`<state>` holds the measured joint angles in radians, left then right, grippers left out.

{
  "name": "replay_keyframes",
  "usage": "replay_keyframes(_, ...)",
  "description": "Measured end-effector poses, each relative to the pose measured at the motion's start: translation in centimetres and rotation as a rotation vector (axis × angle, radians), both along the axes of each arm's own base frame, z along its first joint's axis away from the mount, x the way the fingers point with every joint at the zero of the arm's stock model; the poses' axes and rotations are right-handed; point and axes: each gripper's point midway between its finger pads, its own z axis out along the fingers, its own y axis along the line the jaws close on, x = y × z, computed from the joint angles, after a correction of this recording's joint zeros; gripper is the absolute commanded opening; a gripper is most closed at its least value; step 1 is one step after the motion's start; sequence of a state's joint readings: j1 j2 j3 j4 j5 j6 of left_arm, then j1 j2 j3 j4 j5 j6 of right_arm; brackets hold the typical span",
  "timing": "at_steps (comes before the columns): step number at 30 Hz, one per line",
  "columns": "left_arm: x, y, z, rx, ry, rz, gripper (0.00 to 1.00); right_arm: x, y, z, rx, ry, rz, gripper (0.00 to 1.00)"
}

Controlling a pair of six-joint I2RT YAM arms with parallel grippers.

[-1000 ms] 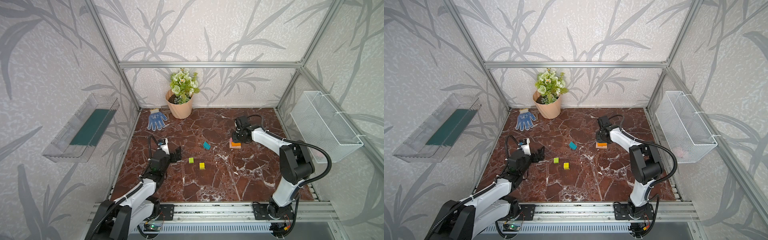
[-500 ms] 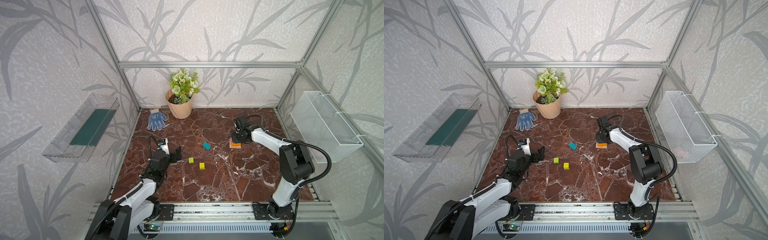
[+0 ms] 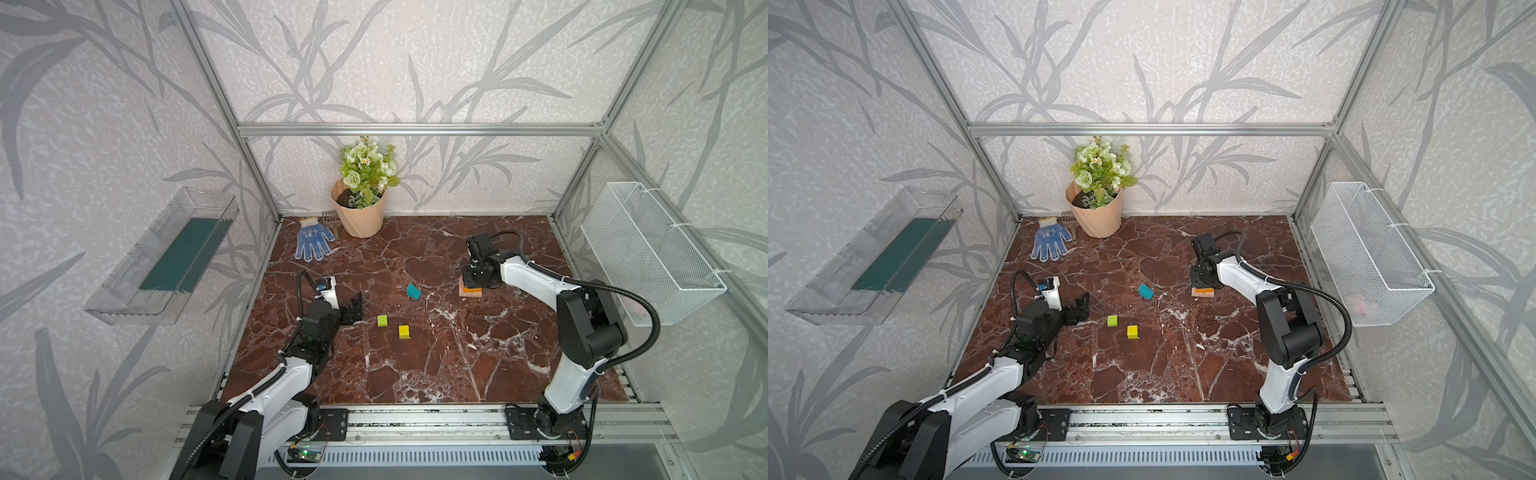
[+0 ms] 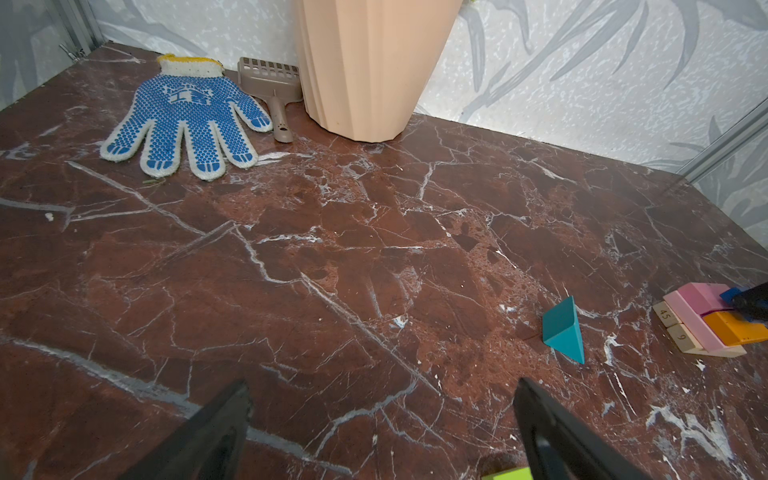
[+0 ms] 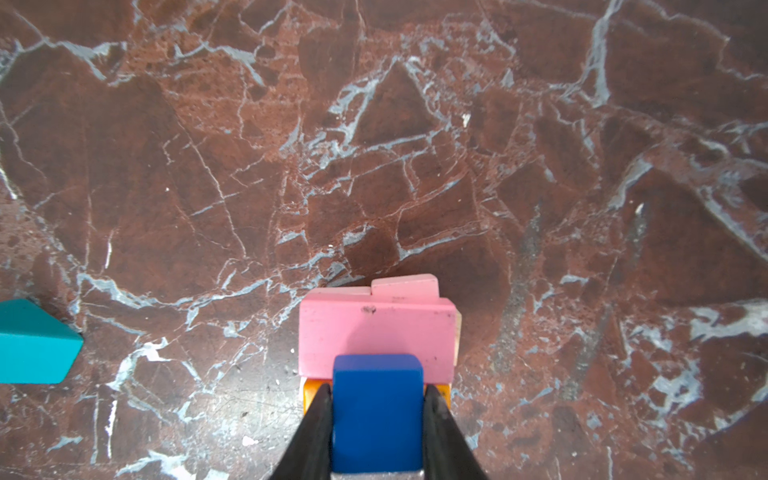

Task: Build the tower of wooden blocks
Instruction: 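Lower the blue cube onto the pink and orange top of the stack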

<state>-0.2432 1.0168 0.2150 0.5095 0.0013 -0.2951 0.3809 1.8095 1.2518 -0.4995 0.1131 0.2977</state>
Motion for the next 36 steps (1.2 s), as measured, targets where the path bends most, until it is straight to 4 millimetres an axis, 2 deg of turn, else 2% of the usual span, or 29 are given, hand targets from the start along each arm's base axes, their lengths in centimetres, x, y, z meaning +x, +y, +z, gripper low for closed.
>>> replay_keyframes(16,0.0,0.0,0.01,0.0,0.0,0.0,1.0,-0.07,0.14,-0.19,-0.012,0.001,0.007,0.18)
replay_keyframes(29,0.0,-0.01,0.0,0.0,0.0,0.0,0.99,-0.03,0.02,-0.33,-0.022,0.004,0.004,0.42)
replay_keyframes(36,0.0,-0.01,0.0,0.0,0.0,0.0,0.99,-0.17,0.13,-0.39,-0.023,0.008,0.008,0.44)
